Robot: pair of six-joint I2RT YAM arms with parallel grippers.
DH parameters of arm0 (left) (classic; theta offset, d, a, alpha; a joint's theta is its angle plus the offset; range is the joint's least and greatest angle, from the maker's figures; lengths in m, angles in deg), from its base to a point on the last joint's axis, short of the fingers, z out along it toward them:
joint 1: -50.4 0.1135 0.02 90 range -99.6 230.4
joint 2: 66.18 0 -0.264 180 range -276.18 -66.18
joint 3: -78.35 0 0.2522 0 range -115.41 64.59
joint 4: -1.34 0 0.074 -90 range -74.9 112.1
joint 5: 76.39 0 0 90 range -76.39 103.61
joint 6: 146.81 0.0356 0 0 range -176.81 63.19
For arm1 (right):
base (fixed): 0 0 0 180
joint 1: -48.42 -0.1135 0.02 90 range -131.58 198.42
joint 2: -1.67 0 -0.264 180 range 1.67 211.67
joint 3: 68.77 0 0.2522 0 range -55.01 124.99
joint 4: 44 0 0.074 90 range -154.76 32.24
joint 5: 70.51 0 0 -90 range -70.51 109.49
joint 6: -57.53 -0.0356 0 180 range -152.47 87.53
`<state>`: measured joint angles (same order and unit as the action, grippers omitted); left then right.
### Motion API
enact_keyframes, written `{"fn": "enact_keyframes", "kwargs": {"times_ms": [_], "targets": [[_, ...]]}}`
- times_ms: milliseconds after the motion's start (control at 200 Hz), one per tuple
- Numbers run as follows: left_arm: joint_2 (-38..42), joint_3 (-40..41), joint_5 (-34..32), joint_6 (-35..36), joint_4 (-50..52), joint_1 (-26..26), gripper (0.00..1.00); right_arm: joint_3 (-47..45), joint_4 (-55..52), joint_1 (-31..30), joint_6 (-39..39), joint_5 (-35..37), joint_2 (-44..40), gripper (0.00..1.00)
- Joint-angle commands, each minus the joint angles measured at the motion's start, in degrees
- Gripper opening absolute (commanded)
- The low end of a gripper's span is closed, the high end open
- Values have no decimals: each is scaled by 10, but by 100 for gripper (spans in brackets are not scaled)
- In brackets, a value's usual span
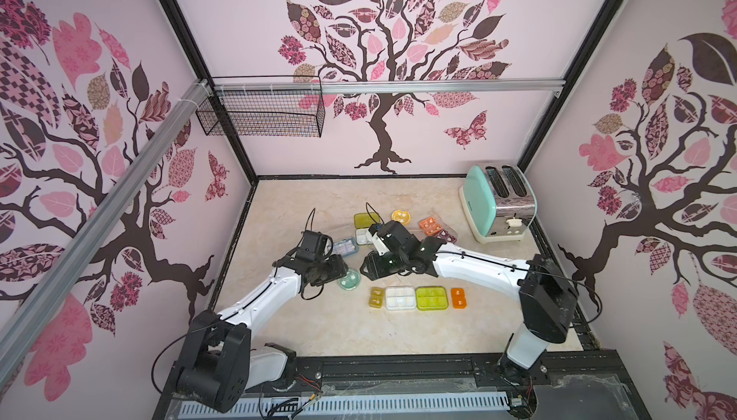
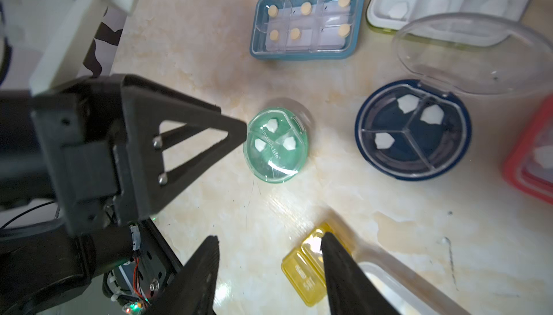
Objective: Close pillboxes
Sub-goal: Close the lid on the pillbox, then move the pillbox to the center of the board.
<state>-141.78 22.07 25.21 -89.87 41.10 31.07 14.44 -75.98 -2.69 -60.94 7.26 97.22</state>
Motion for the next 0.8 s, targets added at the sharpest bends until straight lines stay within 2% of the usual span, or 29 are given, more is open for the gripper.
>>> {"fn": "enact_keyframes", "kwargs": {"times_ms": [0,280,640,795], "targets": [[-50,-30,-6,34,-6,-1,60,-33,-43,11,2,-4,-43,58],[-139,-73,-15,55,-12,-2,60,-131,-26,66,-14,-22,-124,59],[-174,-66,-3,46,-39,-9,49,-151,0,69,-11,-43,-114,59],[-175,-60,-5,38,-37,-25,48,-160,9,69,-11,-41,-115,59]]}}
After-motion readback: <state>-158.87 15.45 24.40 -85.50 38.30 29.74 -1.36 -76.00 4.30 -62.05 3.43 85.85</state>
